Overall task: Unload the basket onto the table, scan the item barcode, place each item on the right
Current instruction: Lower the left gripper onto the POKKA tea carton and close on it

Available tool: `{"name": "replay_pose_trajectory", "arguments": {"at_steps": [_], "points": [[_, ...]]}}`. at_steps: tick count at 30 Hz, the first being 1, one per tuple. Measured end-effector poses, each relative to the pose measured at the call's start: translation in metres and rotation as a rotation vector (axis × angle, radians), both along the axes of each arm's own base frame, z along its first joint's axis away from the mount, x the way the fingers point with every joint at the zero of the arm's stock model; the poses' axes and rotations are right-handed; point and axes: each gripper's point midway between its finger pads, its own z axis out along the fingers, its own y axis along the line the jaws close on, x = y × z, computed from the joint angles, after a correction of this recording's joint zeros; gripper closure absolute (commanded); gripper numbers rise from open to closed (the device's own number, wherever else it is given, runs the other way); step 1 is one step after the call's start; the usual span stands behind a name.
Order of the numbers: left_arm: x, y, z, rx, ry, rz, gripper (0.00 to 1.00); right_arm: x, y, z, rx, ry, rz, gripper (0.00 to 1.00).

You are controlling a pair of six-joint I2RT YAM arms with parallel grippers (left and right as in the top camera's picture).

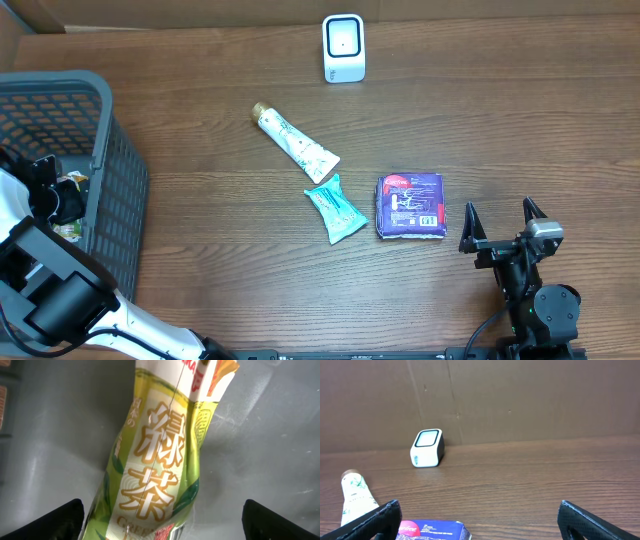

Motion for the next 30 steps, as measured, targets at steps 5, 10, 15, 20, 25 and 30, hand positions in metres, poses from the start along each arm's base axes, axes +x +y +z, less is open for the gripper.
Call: {"name": "replay_pose_trajectory", "arguments": {"at_steps": [5,10,15,20,25,30], "points": [[0.002,0.002,0.000,0.009,-0.009,-0.001,0.09,0.000,0.000,0.000,0.000,0.000,0.000,0.00],[0.006,0.006,0.000,0.022,-0.021,-0.001,0.12,0.000,0.000,0.000,-0.001,-0.001,0.000,0.00],[0.010,0.010,-0.003,0.035,-0.032,-0.004,0.13,0.000,0.000,0.000,0.000,0.000,-0.001,0.00],[0.013,0.014,-0.002,0.053,-0.044,-0.003,0.16,0.000,0.000,0.000,-0.001,0.000,0.000,0.00],[0.016,0.018,0.000,0.071,-0.056,-0.003,0.18,0.000,0.000,0.000,-0.001,0.000,0.000,0.00],[0.014,0.016,-0.008,0.072,-0.050,-0.028,0.17,0.000,0.000,0.000,0.000,0.000,0.000,0.00]]}}
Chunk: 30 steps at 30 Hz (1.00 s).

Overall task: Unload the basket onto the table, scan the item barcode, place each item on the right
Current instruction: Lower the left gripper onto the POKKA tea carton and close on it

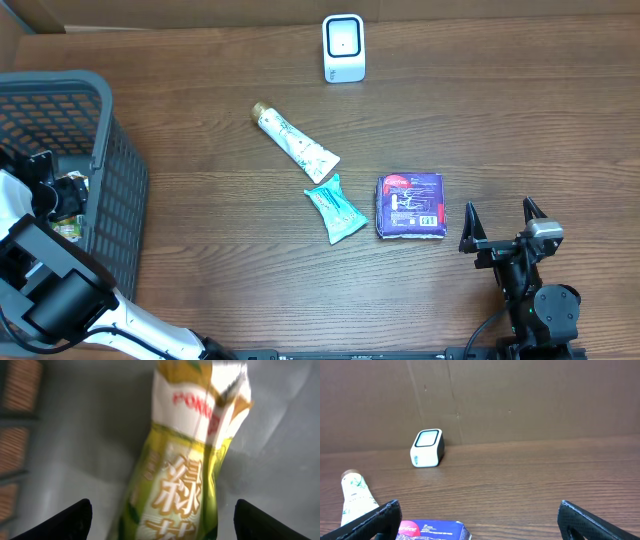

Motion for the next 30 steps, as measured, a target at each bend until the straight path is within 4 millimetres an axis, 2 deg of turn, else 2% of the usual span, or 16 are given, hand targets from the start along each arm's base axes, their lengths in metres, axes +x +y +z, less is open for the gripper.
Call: {"name": "replay_pose_trajectory", "arguments": {"at_steps": [3,4,8,11,21,25,28,30], "points": [[-0.003,-0.004,-0.010,-0.004,0.009,-0.016,0.18,0.000,0.000,0.000,0.000,0.000,0.000,0.00],[-0.005,-0.006,-0.014,-0.009,0.011,-0.018,0.21,0.000,0.000,0.000,0.000,0.000,0.000,0.00],[-0.003,-0.005,-0.015,0.001,-0.001,-0.030,0.48,0.000,0.000,0.000,0.000,0.000,0.000,0.00],[-0.002,-0.006,-0.016,-0.001,-0.006,-0.036,0.57,0.000,0.000,0.000,0.000,0.000,0.000,0.00],[-0.003,-0.005,-0.014,0.005,-0.001,-0.038,0.62,0.000,0.000,0.000,0.000,0.001,0.000,0.00],[-0.011,-0.008,-0.009,-0.025,0.045,-0.013,0.62,0.000,0.000,0.000,0.000,0.000,0.000,0.00],[-0.012,-0.011,0.000,-0.048,0.079,-0.005,0.62,0.000,0.000,0.000,0.000,0.000,0.000,0.00],[-0.008,-0.008,0.015,-0.049,0.085,0.004,0.62,0.000,0.000,0.000,0.000,0.000,0.000,0.00]]}}
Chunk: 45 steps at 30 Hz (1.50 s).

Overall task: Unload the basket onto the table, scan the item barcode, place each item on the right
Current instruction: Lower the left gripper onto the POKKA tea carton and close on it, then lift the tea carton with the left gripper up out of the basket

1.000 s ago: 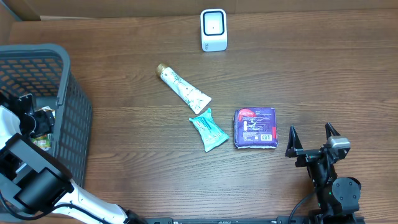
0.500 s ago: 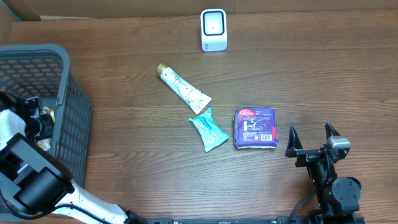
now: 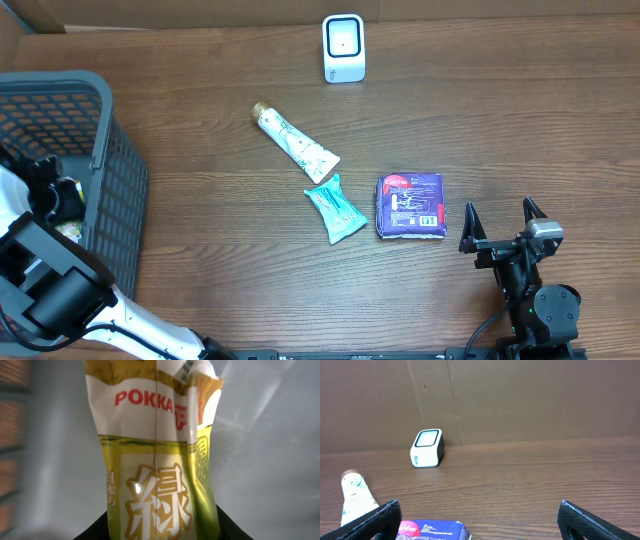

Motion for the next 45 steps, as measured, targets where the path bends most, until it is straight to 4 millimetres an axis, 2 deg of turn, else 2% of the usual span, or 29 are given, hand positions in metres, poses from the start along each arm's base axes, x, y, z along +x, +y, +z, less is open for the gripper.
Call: {"name": "replay_pose_trajectory", "arguments": {"at_steps": [5,10,17,27,31,37,41,43,45], "points": [[0.020,0.007,0.054,0.036,-0.044,0.023,0.62,0.000,0.000,0.000,0.000,0.000,0.000,0.00],[0.041,-0.004,0.107,0.029,-0.135,0.022,0.61,0.000,0.000,0.000,0.000,0.000,0.000,0.00],[0.070,-0.042,0.159,0.007,-0.225,-0.060,0.61,0.000,0.000,0.000,0.000,0.000,0.000,0.00],[0.095,-0.107,0.192,-0.026,-0.294,-0.190,0.60,0.000,0.000,0.000,0.000,0.000,0.000,0.00],[0.104,-0.141,0.217,-0.015,-0.357,-0.260,0.58,0.000,0.000,0.000,0.000,0.000,0.000,0.00],[0.102,-0.186,0.275,0.027,-0.513,-0.363,0.57,0.000,0.000,0.000,0.000,0.000,0.000,0.00],[0.086,-0.200,0.313,0.053,-0.617,-0.371,0.58,0.000,0.000,0.000,0.000,-0.001,0.000,0.00],[0.079,-0.205,0.327,0.068,-0.655,-0.376,0.49,0.000,0.000,0.000,0.000,0.000,0.000,0.00],[0.072,-0.206,0.338,0.087,-0.682,-0.375,0.28,0.000,0.000,0.000,0.000,0.000,0.000,0.00]]}}
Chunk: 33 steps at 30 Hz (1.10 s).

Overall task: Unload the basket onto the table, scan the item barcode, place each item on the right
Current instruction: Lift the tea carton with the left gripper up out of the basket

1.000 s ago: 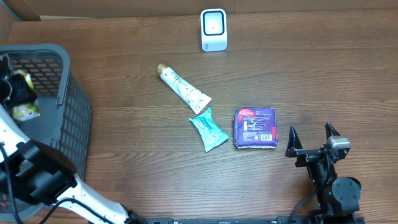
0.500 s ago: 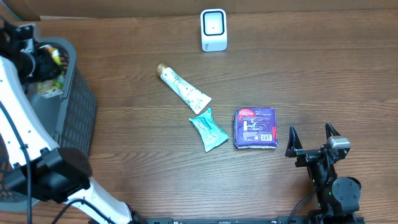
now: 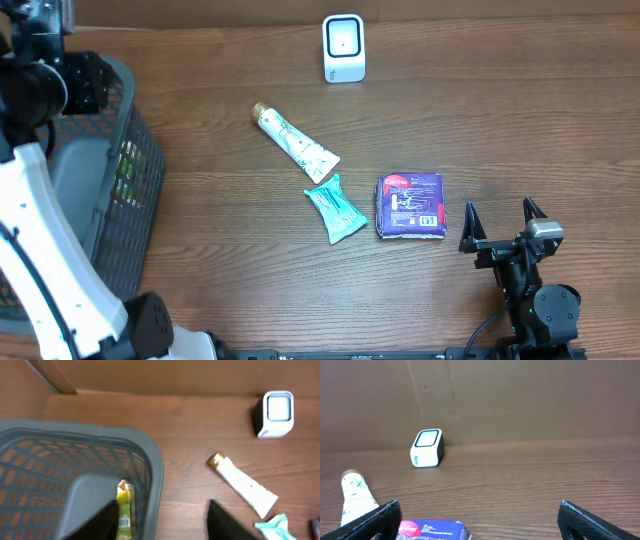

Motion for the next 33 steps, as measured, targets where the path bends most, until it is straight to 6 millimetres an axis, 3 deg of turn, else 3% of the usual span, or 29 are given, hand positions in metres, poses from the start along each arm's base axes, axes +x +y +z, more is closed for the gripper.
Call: {"name": "replay_pose_trajectory", "arguments": {"at_steps": [1,2,3,8,12,20,24,33], "points": [[-0.003,0.001,0.004,0.009,-0.009,0.013,0.22,0.000,0.000,0.000,0.000,0.000,0.000,0.00],[-0.006,0.004,0.007,0.020,-0.013,0.033,0.04,0.000,0.000,0.000,0.000,0.000,0.000,0.00],[-0.008,0.006,0.008,0.025,-0.013,0.052,0.00,0.000,0.000,0.000,0.000,0.000,0.000,0.00],[-0.009,0.030,-0.005,0.017,0.037,0.189,0.00,0.000,0.000,0.000,0.000,0.000,0.000,0.00],[-0.006,0.058,-0.031,-0.042,0.112,0.319,0.00,0.000,0.000,0.000,0.000,0.000,0.000,0.00],[-0.016,0.098,-0.105,-0.160,0.364,0.475,0.00,0.000,0.000,0.000,0.000,0.000,0.000,0.00],[-0.011,0.114,-0.145,-0.195,0.471,0.505,0.00,0.000,0.000,0.000,0.000,0.000,0.000,0.00],[0.009,0.123,-0.217,-0.231,0.635,0.446,0.00,0.000,0.000,0.000,0.000,-0.001,0.000,0.00]]}}
